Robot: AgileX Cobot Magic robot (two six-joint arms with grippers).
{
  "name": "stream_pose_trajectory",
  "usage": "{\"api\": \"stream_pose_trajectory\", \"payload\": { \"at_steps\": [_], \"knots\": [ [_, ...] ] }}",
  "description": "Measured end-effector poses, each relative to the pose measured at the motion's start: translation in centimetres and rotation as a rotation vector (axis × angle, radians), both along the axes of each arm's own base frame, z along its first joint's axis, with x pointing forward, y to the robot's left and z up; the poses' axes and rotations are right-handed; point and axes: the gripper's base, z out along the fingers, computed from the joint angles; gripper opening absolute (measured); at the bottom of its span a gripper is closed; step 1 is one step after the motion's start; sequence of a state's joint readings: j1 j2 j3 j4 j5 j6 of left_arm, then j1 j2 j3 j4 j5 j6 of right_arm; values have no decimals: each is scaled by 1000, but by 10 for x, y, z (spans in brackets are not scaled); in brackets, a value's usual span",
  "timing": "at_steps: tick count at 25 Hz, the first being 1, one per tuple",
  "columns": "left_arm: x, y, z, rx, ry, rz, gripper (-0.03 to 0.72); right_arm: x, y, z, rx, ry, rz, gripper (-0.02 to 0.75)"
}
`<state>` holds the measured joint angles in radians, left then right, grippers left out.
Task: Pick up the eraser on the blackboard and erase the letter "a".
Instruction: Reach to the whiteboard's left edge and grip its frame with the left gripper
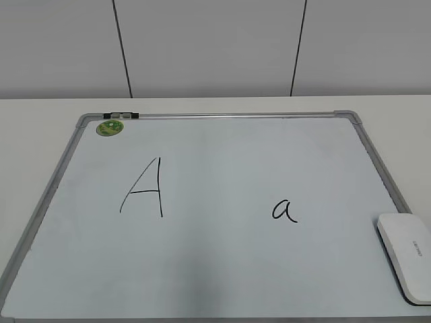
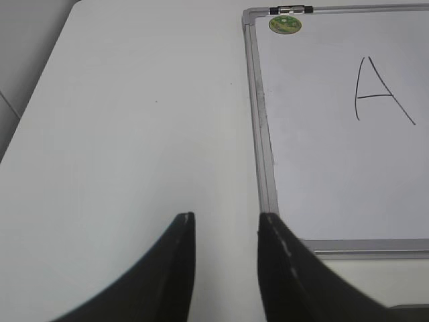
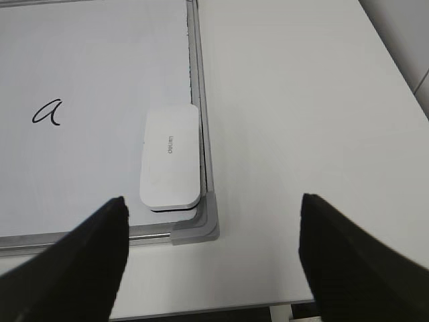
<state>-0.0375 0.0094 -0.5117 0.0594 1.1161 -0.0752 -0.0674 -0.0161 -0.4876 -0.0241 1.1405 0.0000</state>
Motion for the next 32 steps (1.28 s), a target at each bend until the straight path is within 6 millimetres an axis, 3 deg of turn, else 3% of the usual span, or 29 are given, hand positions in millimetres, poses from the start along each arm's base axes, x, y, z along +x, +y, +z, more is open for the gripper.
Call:
{"api": "stream_pose_trajectory", "payload": {
  "at_steps": [13, 18, 27, 32],
  "knots": [
    [1, 3, 1, 30, -6, 19, 232, 0, 0, 0, 0, 0, 0, 586],
    [8, 3, 17, 39, -34, 21, 234, 0, 0, 0, 0, 0, 0, 587],
    [78, -4, 25, 8, 289, -6, 241, 0, 0, 0, 0, 0, 0, 587],
    [124, -6, 43, -3, 428, -9, 242, 0, 0, 0, 0, 0, 0, 587]
  ]
}}
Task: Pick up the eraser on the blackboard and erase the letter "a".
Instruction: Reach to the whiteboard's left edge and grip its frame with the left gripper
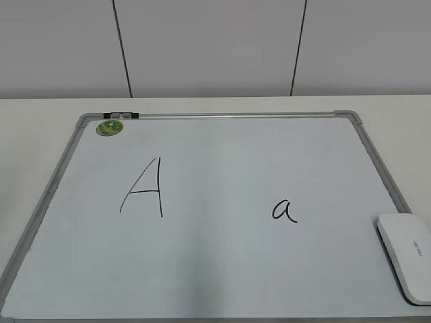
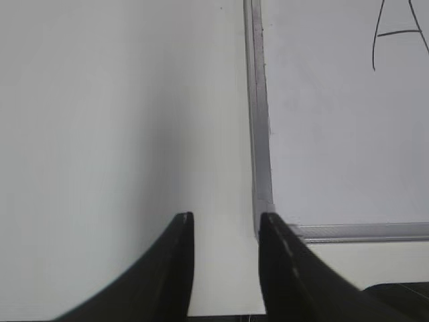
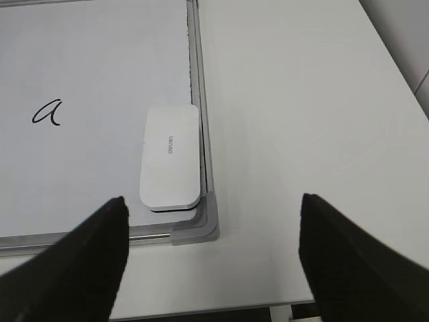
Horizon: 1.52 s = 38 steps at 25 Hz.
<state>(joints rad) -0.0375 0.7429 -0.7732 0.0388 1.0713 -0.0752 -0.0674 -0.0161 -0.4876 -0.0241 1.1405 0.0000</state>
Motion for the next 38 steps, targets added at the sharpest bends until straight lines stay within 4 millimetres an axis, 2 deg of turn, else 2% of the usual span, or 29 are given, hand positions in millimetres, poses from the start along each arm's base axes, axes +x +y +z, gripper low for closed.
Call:
{"api": "stream_pose_trajectory", "payload": {
  "at_steps": [4, 8, 13, 16, 21, 30, 33, 38],
  "knots": [
    [42, -2, 19, 2, 58, 1, 243, 0, 0, 0, 0, 0, 0, 587],
    [93, -4, 24, -6, 135, 1, 242, 0, 0, 0, 0, 0, 0, 587],
    [154, -8, 1, -17, 265, 1, 243, 0, 0, 0, 0, 0, 0, 587],
    [180, -9, -18, -16, 328, 2, 243, 0, 0, 0, 0, 0, 0, 587],
    [213, -9, -52, -5, 348, 0, 242, 0, 0, 0, 0, 0, 0, 587],
    [256, -14, -114, -41, 454, 8, 242, 0, 0, 0, 0, 0, 0, 587],
    [269, -15, -124, -40, 467, 8, 242, 0, 0, 0, 0, 0, 0, 587],
    [283, -15, -122, -26, 442, -28, 242, 0, 0, 0, 0, 0, 0, 587]
  ]
}}
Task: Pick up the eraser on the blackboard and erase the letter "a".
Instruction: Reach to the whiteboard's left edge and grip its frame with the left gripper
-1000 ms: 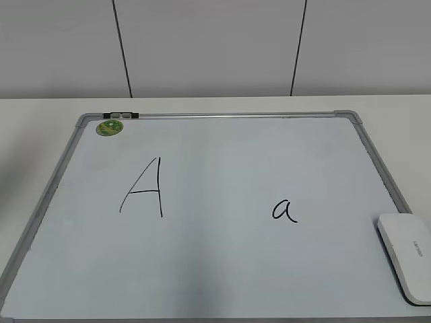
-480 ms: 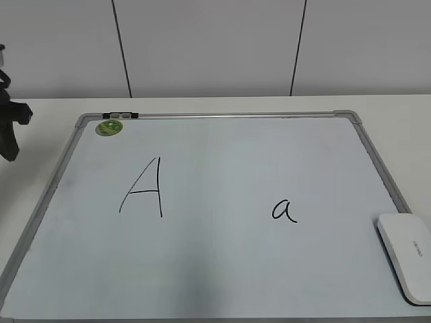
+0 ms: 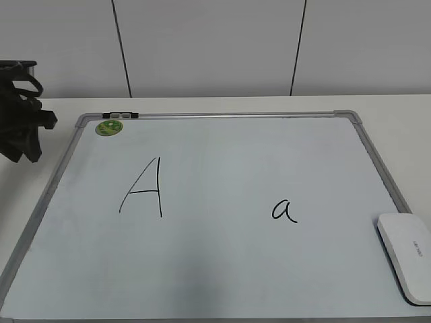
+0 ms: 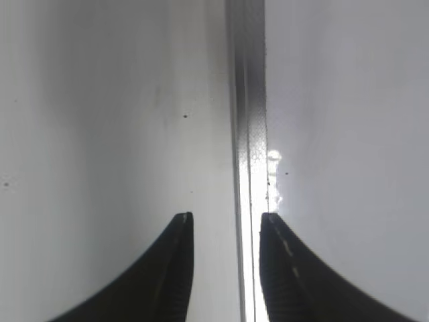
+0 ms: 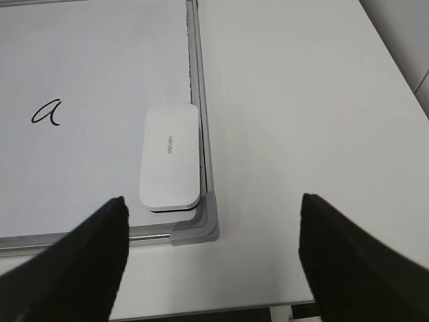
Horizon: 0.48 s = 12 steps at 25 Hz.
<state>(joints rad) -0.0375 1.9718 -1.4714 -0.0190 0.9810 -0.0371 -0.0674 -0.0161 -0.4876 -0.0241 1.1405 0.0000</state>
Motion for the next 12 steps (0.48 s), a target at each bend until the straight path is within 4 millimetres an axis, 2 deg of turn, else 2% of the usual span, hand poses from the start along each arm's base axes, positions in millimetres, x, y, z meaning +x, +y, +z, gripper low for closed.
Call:
{"api": "stream_pose_trajectory", "payload": {
  "at_steps": [6, 12],
  "knots": [
    [3, -1, -6, -2, 12, -21, 243, 0, 0, 0, 0, 0, 0, 587],
    [7, -3, -30, -28, 71, -10, 243, 0, 0, 0, 0, 0, 0, 587]
  ]
}}
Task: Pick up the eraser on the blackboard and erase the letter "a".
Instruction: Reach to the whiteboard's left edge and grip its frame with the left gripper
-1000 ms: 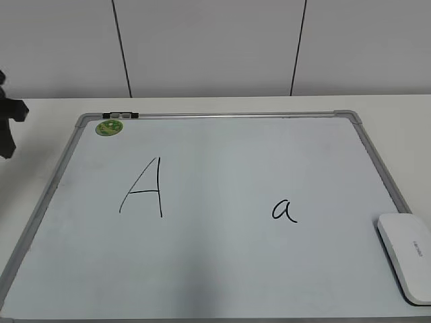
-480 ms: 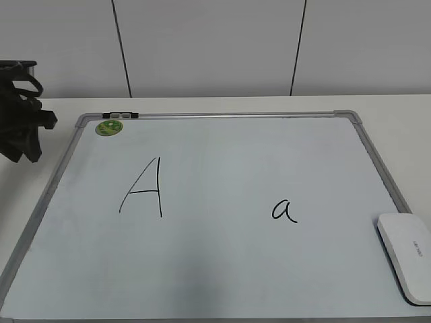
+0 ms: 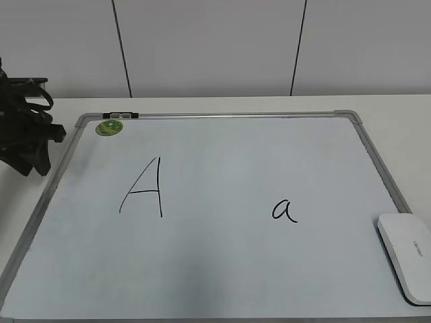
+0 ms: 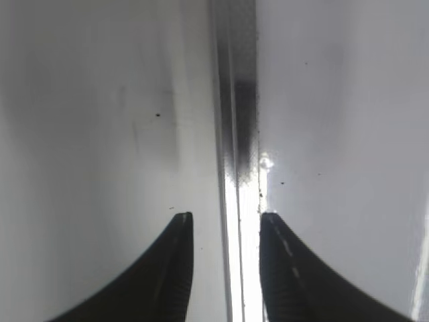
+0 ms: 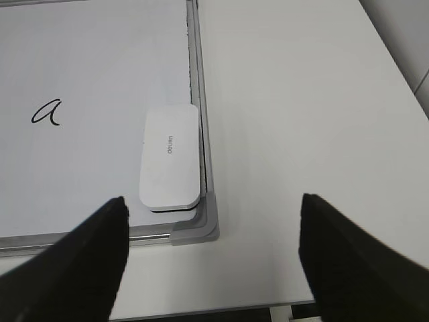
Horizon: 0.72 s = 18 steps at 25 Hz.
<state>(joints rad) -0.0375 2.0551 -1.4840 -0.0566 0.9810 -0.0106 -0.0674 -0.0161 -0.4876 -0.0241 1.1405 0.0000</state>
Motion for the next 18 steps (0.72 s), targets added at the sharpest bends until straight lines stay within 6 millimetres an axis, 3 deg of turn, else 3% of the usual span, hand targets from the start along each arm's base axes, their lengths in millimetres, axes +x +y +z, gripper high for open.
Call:
{"api": "stream_pose_trajectory", "payload": {
  "at_steps": [18],
  "knots": [
    [5, -2, -37, -19, 69, 12, 243, 0, 0, 0, 0, 0, 0, 587]
  ]
}}
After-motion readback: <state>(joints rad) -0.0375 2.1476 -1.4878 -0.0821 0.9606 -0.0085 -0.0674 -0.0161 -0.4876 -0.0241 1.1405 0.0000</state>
